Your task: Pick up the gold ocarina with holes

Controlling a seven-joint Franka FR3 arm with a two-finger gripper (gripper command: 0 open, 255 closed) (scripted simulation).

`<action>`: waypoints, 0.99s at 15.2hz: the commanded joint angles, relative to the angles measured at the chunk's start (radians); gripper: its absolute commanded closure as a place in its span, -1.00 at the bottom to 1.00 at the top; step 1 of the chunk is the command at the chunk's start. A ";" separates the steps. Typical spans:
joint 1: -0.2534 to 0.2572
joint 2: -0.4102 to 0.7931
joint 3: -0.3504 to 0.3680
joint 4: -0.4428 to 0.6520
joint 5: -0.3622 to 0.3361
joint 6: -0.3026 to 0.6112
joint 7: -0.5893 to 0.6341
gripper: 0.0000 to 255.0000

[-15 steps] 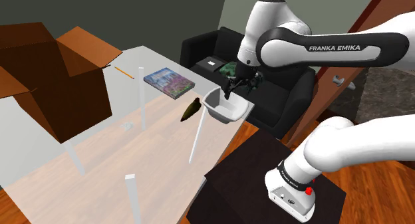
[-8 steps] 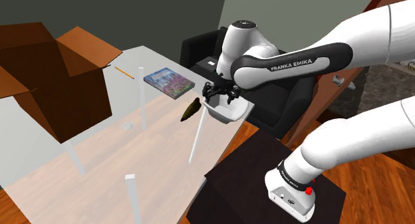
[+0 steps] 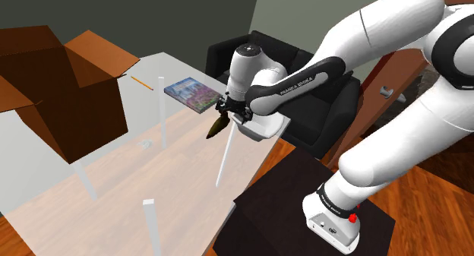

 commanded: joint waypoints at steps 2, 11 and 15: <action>-0.026 0.159 0.000 0.078 -0.229 0.023 0.302 -1.00; 0.085 0.456 -0.169 0.298 -0.552 -0.004 0.778 -1.00; 0.104 0.504 -0.195 0.310 -0.604 0.018 0.824 -1.00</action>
